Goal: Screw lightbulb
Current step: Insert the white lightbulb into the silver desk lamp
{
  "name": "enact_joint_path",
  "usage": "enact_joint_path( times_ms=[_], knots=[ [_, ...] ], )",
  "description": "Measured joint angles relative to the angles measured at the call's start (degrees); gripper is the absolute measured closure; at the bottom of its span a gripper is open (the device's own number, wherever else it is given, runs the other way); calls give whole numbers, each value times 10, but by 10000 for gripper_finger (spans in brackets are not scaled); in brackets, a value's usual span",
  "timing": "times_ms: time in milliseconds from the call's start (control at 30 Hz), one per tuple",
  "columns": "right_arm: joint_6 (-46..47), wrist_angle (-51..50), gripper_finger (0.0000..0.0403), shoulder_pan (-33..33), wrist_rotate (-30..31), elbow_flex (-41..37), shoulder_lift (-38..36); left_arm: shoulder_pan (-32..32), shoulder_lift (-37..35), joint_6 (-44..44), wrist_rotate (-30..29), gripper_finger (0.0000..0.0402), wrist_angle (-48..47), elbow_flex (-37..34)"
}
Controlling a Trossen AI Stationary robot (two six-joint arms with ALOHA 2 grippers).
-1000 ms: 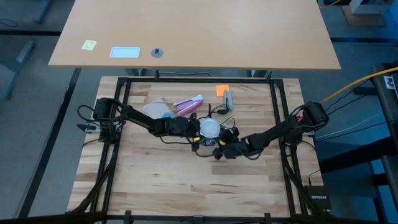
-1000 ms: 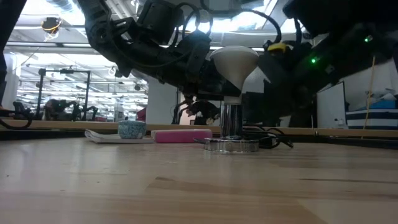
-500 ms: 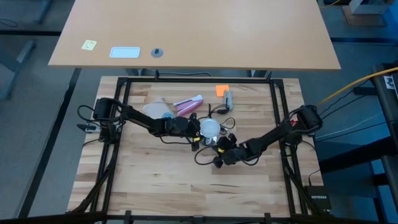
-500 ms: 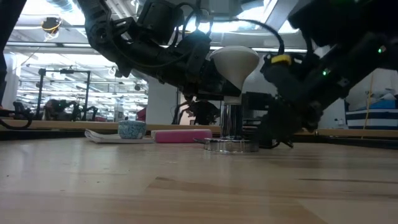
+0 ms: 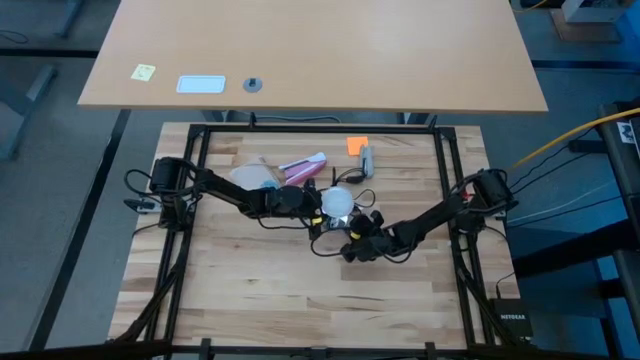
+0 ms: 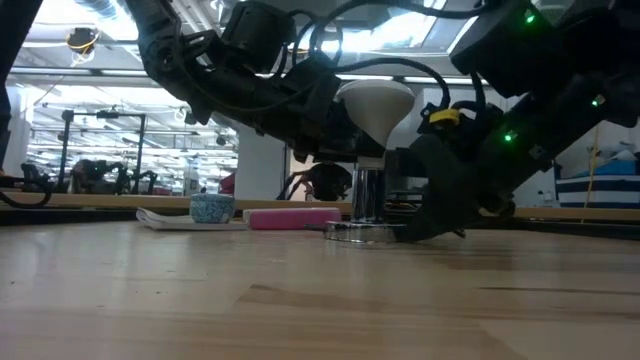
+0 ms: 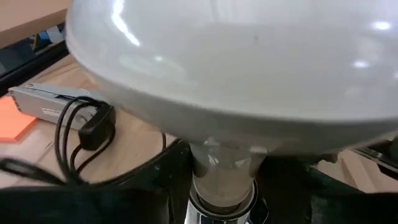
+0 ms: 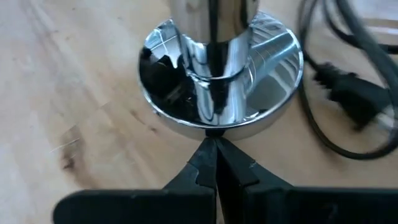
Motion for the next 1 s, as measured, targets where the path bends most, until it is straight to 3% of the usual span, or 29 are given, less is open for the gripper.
enact_joint_path(
  times_ms=[367,533,767,1000],
  knots=[
    [-50,19,402,-60,31,-1,1,-4,0,-9,24,251,0,0],
    [-95,31,402,-78,6,-1,0,-3,0,-10,24,251,-2,0],
    [-97,11,402,-61,-15,-1,-14,-3,0,-8,21,251,-1,0],
    [-80,-67,402,-21,-8,0,-80,-2,0,-6,16,251,1,0]
  ],
)
